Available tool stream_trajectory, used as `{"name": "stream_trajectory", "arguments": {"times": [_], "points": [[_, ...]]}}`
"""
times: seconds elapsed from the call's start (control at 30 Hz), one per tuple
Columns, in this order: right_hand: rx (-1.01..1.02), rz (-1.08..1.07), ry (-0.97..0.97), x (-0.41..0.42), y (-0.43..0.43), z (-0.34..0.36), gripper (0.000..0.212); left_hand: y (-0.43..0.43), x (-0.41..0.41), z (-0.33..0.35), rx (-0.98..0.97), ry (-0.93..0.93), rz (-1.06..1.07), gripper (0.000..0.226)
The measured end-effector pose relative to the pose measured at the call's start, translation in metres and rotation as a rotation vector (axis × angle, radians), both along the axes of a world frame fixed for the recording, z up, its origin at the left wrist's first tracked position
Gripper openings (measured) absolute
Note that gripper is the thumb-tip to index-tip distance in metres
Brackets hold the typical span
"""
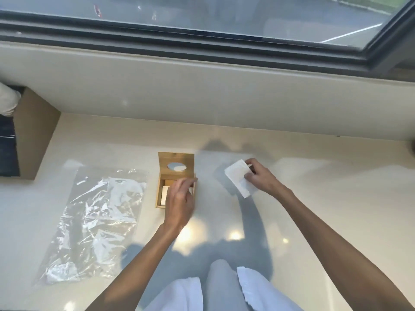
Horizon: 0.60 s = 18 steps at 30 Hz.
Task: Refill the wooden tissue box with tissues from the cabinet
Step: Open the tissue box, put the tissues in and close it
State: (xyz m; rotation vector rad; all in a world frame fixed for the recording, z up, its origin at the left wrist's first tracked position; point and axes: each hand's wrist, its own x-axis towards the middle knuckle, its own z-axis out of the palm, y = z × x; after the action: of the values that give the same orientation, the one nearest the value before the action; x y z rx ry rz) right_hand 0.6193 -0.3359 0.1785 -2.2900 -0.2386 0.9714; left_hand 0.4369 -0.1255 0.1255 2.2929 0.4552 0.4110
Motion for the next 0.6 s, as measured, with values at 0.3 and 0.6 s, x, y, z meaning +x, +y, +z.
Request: {"name": "stream_trajectory", "arguments": {"times": [0.3,0.6], "points": [[-0.227,0.593,-0.467,-0.095,0.178,0.016,0.060,0.097,-0.042,-0.017,-0.621,0.502,0.012,0.039],[-0.319,0.670,-0.435,-0.115,0.201,-0.017,0.059,0.114,-0.049,-0.016,-0.813,0.376,-0.137,0.039]]}}
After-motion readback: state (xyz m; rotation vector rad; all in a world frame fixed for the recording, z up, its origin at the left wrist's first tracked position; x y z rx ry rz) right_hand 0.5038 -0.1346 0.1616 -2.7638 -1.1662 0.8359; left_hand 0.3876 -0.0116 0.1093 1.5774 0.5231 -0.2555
